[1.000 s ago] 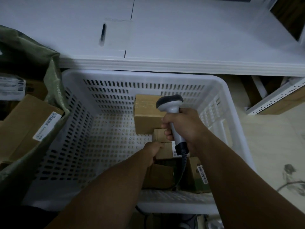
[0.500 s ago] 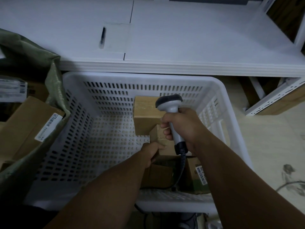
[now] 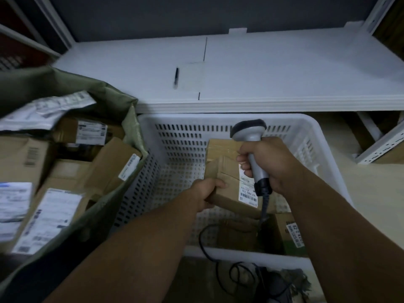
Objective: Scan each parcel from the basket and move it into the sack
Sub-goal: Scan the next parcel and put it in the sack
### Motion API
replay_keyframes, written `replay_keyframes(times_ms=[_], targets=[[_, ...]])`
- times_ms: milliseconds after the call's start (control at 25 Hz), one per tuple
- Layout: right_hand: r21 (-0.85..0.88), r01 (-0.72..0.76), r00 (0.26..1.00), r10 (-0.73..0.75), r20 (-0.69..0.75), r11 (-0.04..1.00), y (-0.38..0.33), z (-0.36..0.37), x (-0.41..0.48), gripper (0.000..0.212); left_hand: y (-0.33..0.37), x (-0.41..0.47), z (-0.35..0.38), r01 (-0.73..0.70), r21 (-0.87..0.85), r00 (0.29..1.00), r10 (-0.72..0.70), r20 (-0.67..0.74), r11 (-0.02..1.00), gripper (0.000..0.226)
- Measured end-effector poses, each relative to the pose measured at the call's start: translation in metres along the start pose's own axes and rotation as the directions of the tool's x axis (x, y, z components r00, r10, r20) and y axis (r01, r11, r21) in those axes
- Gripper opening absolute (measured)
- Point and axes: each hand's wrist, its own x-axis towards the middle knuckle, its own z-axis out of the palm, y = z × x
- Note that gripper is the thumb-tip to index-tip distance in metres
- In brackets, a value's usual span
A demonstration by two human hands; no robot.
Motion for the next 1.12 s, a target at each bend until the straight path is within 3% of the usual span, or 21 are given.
replay_keyframes(times_ms=[280,400,640,840,1000,1120], targets=[[0.039,0.074,0.996,-0.075,0.038,0.997,-0.028,0.028,-0.042,0.011,0.059,-0.085,-0.068,-0.16,-0.087,0.987,0.159,-0.025,0.983,0.052],[0.042,0.098,0.991,-0.102,0.088,0.994,-0.041,0.045,-0.053,0.011,0.071,-0.115,-0.094,-0.23,-0.201,0.973,0.221,-0.07,0.952,0.044],[0.027,0.13,0.98,-0.133,0.148,0.991,-0.055,0.058,-0.065,0.011,0.069,-0.14,-0.124,-0.438,-0.521,0.899,0.37,-0.235,0.733,0.039],[-0.042,0.206,0.955,-0.192,0.224,0.978,-0.063,0.051,-0.073,0.013,0.078,-0.141,-0.127,-0.508,-0.652,0.852,0.441,-0.282,0.563,0.049],[-0.035,0.233,0.951,-0.22,0.215,0.972,-0.066,0.042,-0.075,0.013,0.084,-0.132,-0.125,-0.519,-0.67,0.845,0.435,-0.311,0.53,0.058],[-0.004,0.235,0.952,-0.229,0.203,0.972,-0.07,0.036,-0.074,0.014,0.087,-0.125,-0.122,-0.51,-0.671,0.852,0.422,-0.309,0.538,0.046]])
